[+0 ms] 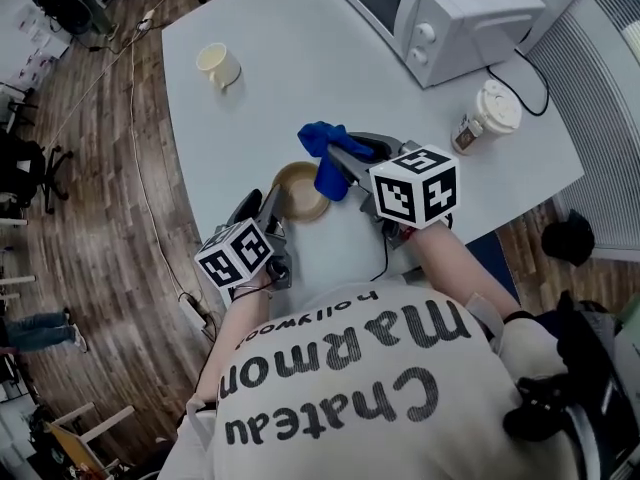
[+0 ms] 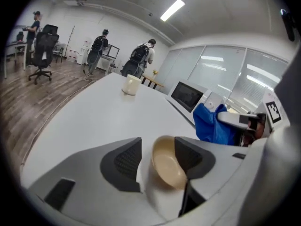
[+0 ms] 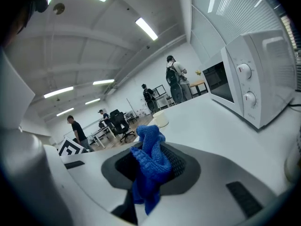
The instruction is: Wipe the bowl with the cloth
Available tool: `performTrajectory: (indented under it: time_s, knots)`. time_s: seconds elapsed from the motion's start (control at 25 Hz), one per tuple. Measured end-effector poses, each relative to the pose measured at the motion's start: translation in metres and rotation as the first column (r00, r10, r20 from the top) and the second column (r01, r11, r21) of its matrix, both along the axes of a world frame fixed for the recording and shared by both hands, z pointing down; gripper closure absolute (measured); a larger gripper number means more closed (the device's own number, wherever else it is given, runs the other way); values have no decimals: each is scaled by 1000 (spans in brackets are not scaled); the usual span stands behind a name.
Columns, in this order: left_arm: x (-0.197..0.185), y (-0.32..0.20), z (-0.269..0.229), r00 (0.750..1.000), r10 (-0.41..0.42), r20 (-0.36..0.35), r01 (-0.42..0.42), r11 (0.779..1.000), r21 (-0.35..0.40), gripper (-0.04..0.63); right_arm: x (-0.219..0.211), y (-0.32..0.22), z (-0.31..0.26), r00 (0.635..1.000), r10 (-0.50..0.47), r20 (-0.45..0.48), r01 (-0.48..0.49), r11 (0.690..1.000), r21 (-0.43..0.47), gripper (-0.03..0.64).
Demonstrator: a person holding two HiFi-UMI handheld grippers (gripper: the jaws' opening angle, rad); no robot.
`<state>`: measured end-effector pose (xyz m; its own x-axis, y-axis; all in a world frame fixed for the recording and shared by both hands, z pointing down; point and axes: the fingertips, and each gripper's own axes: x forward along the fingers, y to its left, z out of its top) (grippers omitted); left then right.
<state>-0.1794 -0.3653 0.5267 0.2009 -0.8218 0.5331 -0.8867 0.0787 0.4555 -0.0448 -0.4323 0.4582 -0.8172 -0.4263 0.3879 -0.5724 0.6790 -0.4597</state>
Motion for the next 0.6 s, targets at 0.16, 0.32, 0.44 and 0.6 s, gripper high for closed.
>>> performTrajectory:
  time_s: [0.16,0.32,0.44,0.6]
  knots:
    - [-27,7,-31,992,-126,30,123,989,84,586,-4,7,-16,999,5,38,-6,999,35,529]
    - [-34,25,-59,992,-122,28,117,984,132,586,-4,21,-36,998,39,41,-42,996,77,529]
    - [-30,41,-77,996,-90,10,87,981,173,587,-2,38,-46,997,66,31,-69,993,97,529]
    - [-22,70,-89,999,-27,21,23,982,189,588,4,66,-52,995,102,7,-102,989,110,534]
